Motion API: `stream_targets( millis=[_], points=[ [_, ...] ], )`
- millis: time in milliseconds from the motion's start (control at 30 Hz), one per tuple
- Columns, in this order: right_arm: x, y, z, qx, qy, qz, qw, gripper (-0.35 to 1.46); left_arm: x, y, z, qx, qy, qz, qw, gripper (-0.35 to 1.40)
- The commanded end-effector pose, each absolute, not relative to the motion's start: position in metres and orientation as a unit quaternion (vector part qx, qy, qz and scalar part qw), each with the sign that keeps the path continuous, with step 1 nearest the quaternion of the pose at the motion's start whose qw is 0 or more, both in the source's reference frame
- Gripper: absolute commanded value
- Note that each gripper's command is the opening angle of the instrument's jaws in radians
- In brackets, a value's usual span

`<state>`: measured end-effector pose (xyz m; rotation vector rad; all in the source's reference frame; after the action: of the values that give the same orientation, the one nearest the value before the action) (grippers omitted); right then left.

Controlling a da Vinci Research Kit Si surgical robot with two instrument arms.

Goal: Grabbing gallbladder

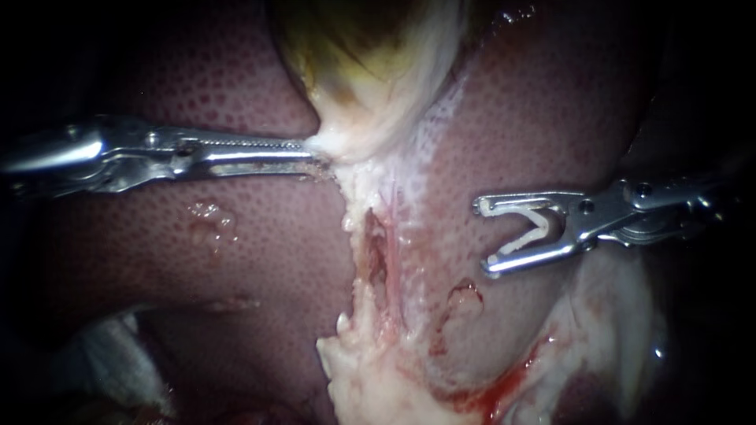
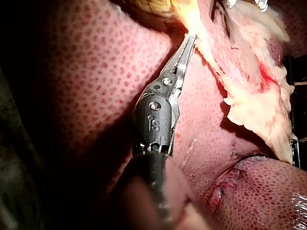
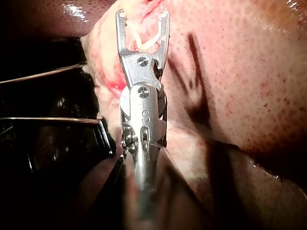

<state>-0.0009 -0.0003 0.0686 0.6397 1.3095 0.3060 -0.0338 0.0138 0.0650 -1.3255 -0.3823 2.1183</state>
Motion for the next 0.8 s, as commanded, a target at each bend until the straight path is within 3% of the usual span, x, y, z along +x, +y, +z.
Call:
stream_targets(
  millis=[33,400,800],
  points=[
    [-0.0009,-0.0003,0.0686,0.291,0.596,0.139,0.735,0.51,-0.0334,0.0141,0.0647,-0.501,-0.147,0.798,0.301,-0.35],
    [-0.0009,-0.0003,0.0687,0.291,0.596,0.139,0.735,0.51,-0.0288,0.0173,0.0605,-0.508,-0.138,0.785,0.327,-0.35],
    [-0.0009,-0.0003,0.0687,0.291,0.596,0.139,0.735,0.51,-0.0281,0.0174,0.0601,-0.507,-0.134,0.785,0.330,-0.35]
  ],
)
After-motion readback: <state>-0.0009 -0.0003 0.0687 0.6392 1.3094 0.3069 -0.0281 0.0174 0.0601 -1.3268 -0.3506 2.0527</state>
